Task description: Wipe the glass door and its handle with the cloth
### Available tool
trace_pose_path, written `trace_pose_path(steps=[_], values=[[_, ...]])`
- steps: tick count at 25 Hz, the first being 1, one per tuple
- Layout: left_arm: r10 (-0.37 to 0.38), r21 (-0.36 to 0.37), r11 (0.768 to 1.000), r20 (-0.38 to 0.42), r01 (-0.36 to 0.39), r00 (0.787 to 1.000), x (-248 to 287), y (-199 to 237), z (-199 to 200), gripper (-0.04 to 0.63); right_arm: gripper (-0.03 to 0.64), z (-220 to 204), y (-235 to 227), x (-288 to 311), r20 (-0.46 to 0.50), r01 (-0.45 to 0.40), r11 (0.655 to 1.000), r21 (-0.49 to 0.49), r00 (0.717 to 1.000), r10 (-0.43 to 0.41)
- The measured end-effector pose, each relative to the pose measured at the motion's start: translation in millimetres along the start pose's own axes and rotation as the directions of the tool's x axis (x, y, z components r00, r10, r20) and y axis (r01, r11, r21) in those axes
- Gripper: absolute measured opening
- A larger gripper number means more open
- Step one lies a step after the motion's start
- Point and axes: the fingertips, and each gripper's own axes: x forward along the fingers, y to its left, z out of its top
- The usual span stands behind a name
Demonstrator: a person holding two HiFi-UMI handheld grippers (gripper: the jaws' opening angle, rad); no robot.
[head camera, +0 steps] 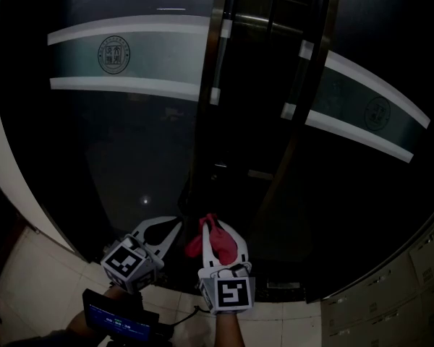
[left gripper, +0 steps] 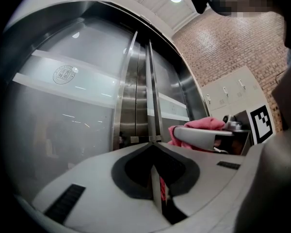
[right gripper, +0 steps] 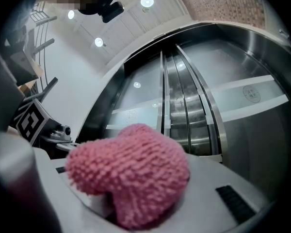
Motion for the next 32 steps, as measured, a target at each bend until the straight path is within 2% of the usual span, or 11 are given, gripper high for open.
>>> trace_pose_path(steps=[3,7,9,10,14,17,23,27,32], values=[[0.000,-0.001,1.000,-0.002,0.000,1.000,0,1,-1,0.017,0.052,-1,2,2,-0.012,-0.006,1.000,0.011,1.000,0.006],[0.001,-0.006,1.000,-0.003,-0.001,1.000,3,5,-3,0.017,0.052,-5,-2,12,0.024,-0.001,1.000,-0.020,1.000,0.002],[0.002,-0.007,1.000,-0.001,-0.002,1.000,7,10,-1,0.017,0.052,-4,-2,24,-0.003,-0.013,1.000,-0.005,1.000,0.013],[0.005,-0.005,1.000,0.008,-0.005,1.000,11,12,2,0.017,0.052,-2,-4,32,-0.008,-0.012,1.000,-0.002,1.000,0.012],[0.010,0.008,1.000,0.074,-0.010,0.997,29,20,23,0.017,0.052,12,-24,79,0.073,0.009,0.999,-0.036,0.997,-0.007],[0.023,0.003,1.000,0.091,-0.023,0.996,31,31,28,0.017,0.052,21,-36,116,0.058,-0.003,0.998,-0.059,0.998,0.007],[0.082,-0.027,0.996,0.042,-0.080,0.996,20,62,4,0.017,0.052,34,-75,172,0.070,0.049,0.995,-0.091,0.997,-0.043],[0.097,-0.035,0.995,0.020,-0.096,0.995,14,73,-7,0.017,0.052,14,-77,182,0.055,0.067,0.994,-0.081,0.997,-0.063],[0.104,-0.038,0.994,0.001,-0.104,0.995,11,82,-18,0.017,0.052,-20,-62,163,0.048,0.083,0.996,-0.039,0.996,-0.081]])
